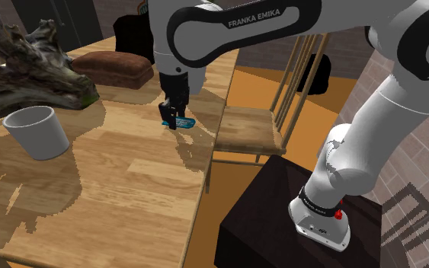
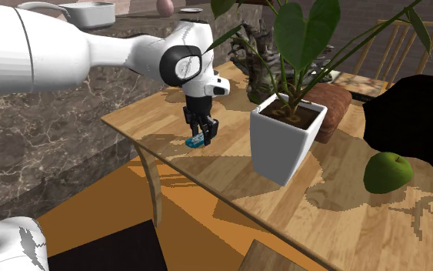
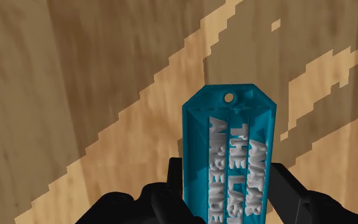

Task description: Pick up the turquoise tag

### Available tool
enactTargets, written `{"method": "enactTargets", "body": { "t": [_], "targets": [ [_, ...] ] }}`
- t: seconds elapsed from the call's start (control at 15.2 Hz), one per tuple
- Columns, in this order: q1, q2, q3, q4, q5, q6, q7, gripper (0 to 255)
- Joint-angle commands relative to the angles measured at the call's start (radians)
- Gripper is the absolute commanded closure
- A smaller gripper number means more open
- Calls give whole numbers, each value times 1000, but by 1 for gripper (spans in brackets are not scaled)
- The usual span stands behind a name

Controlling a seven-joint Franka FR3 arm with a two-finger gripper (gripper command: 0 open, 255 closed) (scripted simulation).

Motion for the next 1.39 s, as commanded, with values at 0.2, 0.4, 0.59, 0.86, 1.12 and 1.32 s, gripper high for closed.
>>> {"method": "enactTargets", "body": {
  "t": [0.2,0.4,0.59,0.86,1.12,1.32],
  "targets": [
    [-1,10,-1,0,-3,3,2,255],
    [-3,-3,-4,14,0,-24,-3,255],
    [-4,-5,-5,52,0,-64,-4,255],
    [-4,-6,-6,105,-1,-117,-4,255],
    [-5,-2,-6,163,-2,-172,-3,255],
    [-5,1,-6,195,-2,-201,-3,255]
  ]
}}
